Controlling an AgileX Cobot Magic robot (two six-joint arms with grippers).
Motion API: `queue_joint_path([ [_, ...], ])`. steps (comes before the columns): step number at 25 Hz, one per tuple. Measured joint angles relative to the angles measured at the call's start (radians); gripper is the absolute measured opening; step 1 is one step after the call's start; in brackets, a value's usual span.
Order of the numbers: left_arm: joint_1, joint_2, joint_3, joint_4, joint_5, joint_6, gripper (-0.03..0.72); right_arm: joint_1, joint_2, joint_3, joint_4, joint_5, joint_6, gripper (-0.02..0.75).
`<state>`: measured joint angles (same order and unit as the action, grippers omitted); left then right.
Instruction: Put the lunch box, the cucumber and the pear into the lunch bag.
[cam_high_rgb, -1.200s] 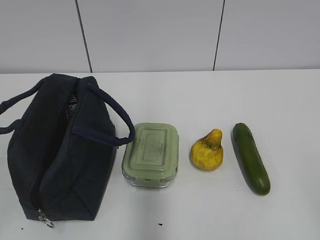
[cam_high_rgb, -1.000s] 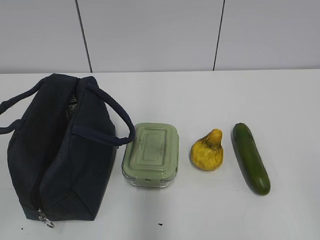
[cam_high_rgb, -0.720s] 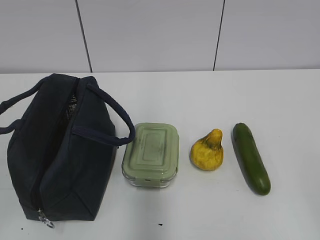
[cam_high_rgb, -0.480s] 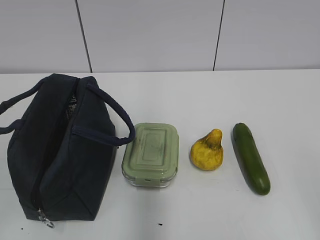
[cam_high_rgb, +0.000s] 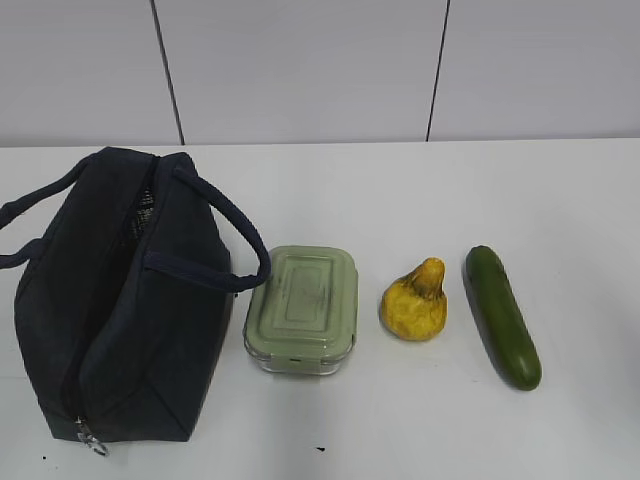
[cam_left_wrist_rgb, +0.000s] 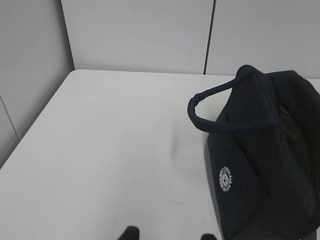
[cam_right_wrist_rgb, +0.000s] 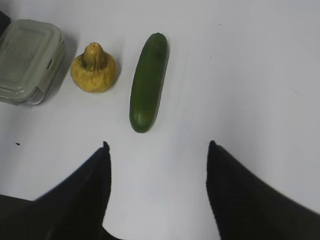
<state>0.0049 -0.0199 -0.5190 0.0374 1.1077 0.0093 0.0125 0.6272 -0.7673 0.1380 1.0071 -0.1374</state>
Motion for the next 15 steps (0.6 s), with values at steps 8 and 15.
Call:
queue_joint_path([
  [8, 0.000, 0.000, 0.000, 0.000, 0.000, 0.000, 0.238, 0.000, 0.413, -0.275, 0.032, -0.009, -0.027, 0.514],
  [15, 0.000, 0.000, 0.000, 0.000, 0.000, 0.000, 0.238, 0.000, 0.673, -0.432, 0.072, -0.007, -0.037, 0.515],
])
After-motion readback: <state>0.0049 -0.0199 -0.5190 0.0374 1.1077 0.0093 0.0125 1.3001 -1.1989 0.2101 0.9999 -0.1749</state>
